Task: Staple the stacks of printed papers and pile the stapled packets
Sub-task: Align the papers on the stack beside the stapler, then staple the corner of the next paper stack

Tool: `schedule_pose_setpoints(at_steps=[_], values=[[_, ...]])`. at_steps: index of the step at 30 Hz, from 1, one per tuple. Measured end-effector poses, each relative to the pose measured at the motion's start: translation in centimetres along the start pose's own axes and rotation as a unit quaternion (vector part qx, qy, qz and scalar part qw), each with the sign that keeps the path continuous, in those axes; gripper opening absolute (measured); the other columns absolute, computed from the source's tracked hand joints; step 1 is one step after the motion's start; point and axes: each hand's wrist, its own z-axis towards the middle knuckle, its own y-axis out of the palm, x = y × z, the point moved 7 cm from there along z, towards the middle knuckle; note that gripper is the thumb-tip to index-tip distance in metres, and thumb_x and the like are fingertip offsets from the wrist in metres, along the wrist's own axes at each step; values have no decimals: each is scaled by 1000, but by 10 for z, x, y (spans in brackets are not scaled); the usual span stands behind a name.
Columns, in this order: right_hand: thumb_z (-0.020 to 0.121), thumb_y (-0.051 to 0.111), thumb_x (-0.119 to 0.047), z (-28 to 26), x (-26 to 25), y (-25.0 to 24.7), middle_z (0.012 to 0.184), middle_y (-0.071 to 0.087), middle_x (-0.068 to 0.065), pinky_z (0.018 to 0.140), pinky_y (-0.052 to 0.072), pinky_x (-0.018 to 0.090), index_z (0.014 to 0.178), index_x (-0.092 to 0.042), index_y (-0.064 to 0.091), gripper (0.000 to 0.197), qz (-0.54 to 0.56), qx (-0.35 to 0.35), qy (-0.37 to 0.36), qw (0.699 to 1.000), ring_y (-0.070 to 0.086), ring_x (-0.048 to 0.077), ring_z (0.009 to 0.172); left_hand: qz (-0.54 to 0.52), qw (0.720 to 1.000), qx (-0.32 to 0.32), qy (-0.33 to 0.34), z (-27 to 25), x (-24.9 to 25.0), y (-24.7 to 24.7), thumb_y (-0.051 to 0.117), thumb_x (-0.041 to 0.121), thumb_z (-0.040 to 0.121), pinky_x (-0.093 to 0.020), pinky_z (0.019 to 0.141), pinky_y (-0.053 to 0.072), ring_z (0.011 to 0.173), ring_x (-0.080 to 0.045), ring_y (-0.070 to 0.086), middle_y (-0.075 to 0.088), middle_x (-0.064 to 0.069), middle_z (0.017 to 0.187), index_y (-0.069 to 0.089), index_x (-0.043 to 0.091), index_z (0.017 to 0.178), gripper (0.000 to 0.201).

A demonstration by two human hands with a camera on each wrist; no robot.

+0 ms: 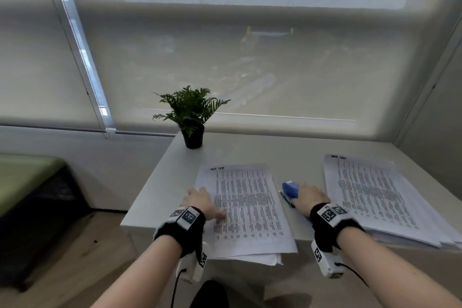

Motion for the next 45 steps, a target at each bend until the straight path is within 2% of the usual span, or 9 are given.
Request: schedule_pose_setpoints(at_steps=[6,10,16,22,25,31,35,39,45], values=[[89,58,-29,19,5,-29,120,60,21,78,42,32,123,2,49,47,161,27,52,985,59,35,109,69,994,-25,84,-6,20,-2,60,52,83,-39,103,42,121,-30,49,42,-12,138,48,12,128,61],[89,60,-32,11,-43,-36,116,62,22,80,47,36,113,-3,51,39,214,23,-26,976,61,35,105,76,988,39,130,6,37,-27,56,36,89,-41,107,38,124,-31,43,34,-11,138,51,12,126,44],[93,53,-34,7,-74,1,117,61,16,72,39,27,123,-2,47,44,102,-45,-74,991,60,29,101,79,977,-14,197,47,52,-25,69,32,82,-36,117,24,142,-29,24,23,-10,154,15,12,150,89],[92,53,-32,10,-76,14,118,60,15,77,43,30,123,-6,46,40,80,-54,-76,992,60,29,105,83,973,-84,196,67,54,-29,81,37,69,-39,118,24,144,-24,22,18,-2,156,16,21,151,106],[91,54,-33,14,-78,14,118,61,14,74,41,27,123,-6,47,42,74,-66,-73,992,60,28,103,81,973,-83,198,71,58,-34,83,33,67,-40,115,31,138,-24,33,30,-3,150,29,20,147,97],[92,54,-33,15,-78,14,118,61,15,73,37,26,109,-10,45,30,80,-71,-67,992,60,27,101,-16,980,-20,199,77,68,-46,68,21,84,-30,97,44,118,-25,55,59,-10,128,58,9,125,44],[92,54,-33,14,-77,13,119,60,15,74,37,26,121,-7,46,40,88,-65,-60,992,59,29,108,-64,980,-46,182,76,66,-39,61,17,89,-29,99,42,120,-25,55,59,-11,130,56,7,127,40],[91,54,-34,15,-77,13,122,60,14,75,38,26,124,-7,45,43,93,-60,-60,992,59,29,109,-135,976,-87,147,80,57,-33,70,28,83,-29,106,38,125,-23,51,54,-7,135,51,7,133,57],[91,55,-34,14,-76,12,124,57,14,82,44,30,125,-8,45,45,100,-54,-63,992,58,28,110,-113,979,-59,160,81,63,-35,67,30,85,-24,83,44,112,-25,60,65,-12,119,65,6,115,38]])
